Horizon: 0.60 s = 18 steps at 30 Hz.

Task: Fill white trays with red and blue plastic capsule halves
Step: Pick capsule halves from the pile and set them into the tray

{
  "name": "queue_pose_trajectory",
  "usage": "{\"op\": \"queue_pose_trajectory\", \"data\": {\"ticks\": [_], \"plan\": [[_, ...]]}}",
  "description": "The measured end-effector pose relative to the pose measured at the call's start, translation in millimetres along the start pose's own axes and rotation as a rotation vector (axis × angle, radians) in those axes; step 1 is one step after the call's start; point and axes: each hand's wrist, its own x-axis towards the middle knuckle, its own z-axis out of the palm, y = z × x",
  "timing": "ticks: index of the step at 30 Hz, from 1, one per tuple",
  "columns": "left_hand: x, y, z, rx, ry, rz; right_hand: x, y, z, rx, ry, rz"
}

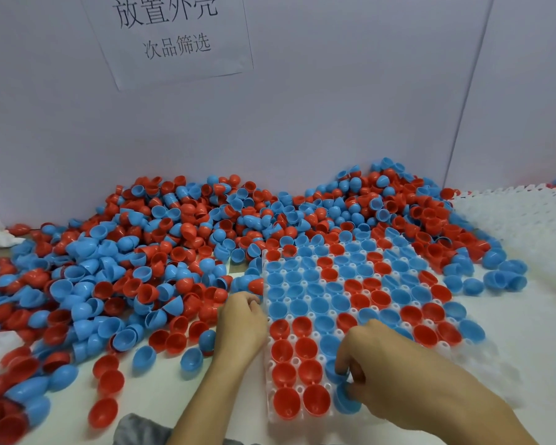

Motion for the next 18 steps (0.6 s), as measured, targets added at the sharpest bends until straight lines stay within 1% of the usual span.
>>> {"op": "queue_pose_trajectory", "data": {"ticks": [3, 6, 8, 9, 10, 11, 13, 14, 16, 18], "plan": [[4.1, 1.4, -13.4, 0.058, 0.028, 0.042, -6.2, 1.9, -8.3, 0.032, -0.008, -0.025], [16.5, -2.5, -41.5, 0.209, 0.110, 0.133, -5.8, -4.4, -27.4, 0.032, 0.008, -0.048], [31.7, -10.1, -68.7, 0.384, 0.206, 0.168, 0.4, -12.6, -47.5, 0.044, 0.056, -0.078], [40.8, -15.5, -83.4, 0.507, 0.235, 0.140, 6.5, -17.7, -58.1, 0.055, 0.090, -0.101], [50.1, -20.8, -98.5, 0.623, 0.219, 0.072, 14.5, -24.4, -68.7, 0.065, 0.133, -0.132], [59.0, -24.7, -110.4, 0.705, 0.153, -0.016, 22.6, -30.4, -78.8, 0.069, 0.185, -0.165], [74.3, -34.9, -128.1, 0.761, -0.033, -0.191, 43.6, -48.1, -95.4, 0.088, 0.295, -0.251], [80.2, -39.8, -131.0, 0.762, -0.126, -0.234, 53.5, -57.4, -100.6, 0.110, 0.344, -0.289], [87.6, -47.1, -129.2, 0.774, -0.257, -0.250, 71.1, -76.6, -102.6, 0.184, 0.423, -0.352], [92.6, -50.2, -121.7, 0.719, -0.295, -0.253, 82.4, -92.3, -92.8, 0.252, 0.473, -0.409]]}}
